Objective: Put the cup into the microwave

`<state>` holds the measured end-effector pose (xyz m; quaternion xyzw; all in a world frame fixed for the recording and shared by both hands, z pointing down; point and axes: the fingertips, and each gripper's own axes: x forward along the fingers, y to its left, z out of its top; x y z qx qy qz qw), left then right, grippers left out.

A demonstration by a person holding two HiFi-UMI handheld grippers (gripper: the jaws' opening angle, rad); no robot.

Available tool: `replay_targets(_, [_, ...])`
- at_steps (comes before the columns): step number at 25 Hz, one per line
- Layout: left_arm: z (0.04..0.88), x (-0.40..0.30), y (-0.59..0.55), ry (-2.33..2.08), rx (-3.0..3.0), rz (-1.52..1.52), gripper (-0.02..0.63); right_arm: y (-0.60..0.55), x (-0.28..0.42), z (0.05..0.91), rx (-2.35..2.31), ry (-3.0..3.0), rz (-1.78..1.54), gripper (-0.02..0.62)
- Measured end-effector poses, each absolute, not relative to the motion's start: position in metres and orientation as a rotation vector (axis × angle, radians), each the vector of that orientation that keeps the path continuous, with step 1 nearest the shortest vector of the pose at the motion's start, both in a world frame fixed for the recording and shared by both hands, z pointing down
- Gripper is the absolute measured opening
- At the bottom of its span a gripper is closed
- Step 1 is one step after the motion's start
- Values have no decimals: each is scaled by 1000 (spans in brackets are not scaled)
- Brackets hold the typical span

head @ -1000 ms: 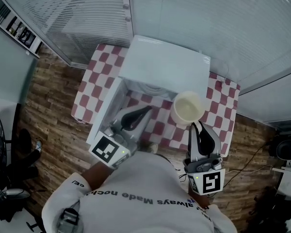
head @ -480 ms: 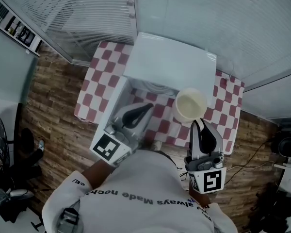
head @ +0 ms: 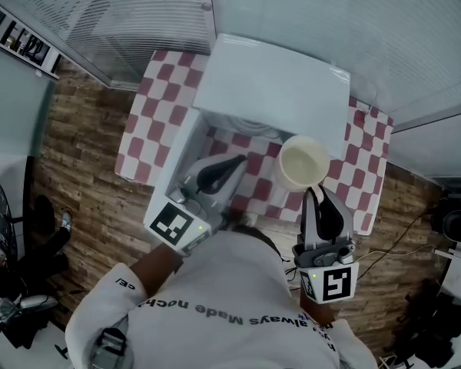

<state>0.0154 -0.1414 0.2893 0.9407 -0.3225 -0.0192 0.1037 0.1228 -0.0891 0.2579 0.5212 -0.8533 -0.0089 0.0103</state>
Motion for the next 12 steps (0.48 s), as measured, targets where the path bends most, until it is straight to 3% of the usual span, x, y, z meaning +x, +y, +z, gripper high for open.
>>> replay_targets(12, [319,12,-155,-940,2759,-32,5,-98,117,295,1616,-2632,34,41])
